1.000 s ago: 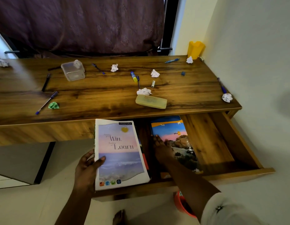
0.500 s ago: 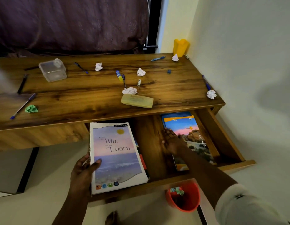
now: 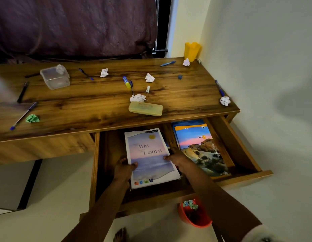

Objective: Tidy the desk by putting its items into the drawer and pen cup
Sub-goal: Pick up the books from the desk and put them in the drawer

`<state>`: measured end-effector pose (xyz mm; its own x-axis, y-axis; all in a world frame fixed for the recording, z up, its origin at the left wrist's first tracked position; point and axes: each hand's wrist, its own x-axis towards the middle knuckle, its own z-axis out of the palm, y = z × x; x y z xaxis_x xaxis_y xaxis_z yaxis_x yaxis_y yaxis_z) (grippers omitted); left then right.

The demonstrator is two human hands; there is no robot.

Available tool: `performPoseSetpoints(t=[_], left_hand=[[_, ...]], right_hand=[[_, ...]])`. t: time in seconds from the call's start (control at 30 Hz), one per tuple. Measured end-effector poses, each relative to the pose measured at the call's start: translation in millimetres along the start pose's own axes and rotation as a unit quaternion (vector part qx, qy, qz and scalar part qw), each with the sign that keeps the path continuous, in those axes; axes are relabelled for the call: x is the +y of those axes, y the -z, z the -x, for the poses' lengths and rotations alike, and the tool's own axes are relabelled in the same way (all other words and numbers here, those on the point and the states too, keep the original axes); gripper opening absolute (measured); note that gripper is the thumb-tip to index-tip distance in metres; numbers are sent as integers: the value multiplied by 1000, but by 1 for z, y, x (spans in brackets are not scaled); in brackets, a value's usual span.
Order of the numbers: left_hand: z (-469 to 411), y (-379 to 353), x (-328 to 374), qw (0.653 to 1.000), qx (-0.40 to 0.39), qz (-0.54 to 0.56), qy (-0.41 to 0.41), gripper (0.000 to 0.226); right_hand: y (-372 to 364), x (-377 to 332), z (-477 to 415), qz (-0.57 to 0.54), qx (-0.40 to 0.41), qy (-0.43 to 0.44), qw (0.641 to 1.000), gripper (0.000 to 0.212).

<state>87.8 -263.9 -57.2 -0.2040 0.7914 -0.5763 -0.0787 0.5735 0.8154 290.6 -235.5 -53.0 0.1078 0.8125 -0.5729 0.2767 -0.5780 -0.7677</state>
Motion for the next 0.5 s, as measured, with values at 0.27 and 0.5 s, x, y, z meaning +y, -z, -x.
performPoseSetpoints(t=[0.27,0.5], left_hand=[[-16,-13,-25,993,33,-98,55,43],[-10,-12,-26,947,21,-314,-69,83]], right_hand=[[-18,18,2,256,63,36,964,41],[13,14,11,442,182,37,878,63]])
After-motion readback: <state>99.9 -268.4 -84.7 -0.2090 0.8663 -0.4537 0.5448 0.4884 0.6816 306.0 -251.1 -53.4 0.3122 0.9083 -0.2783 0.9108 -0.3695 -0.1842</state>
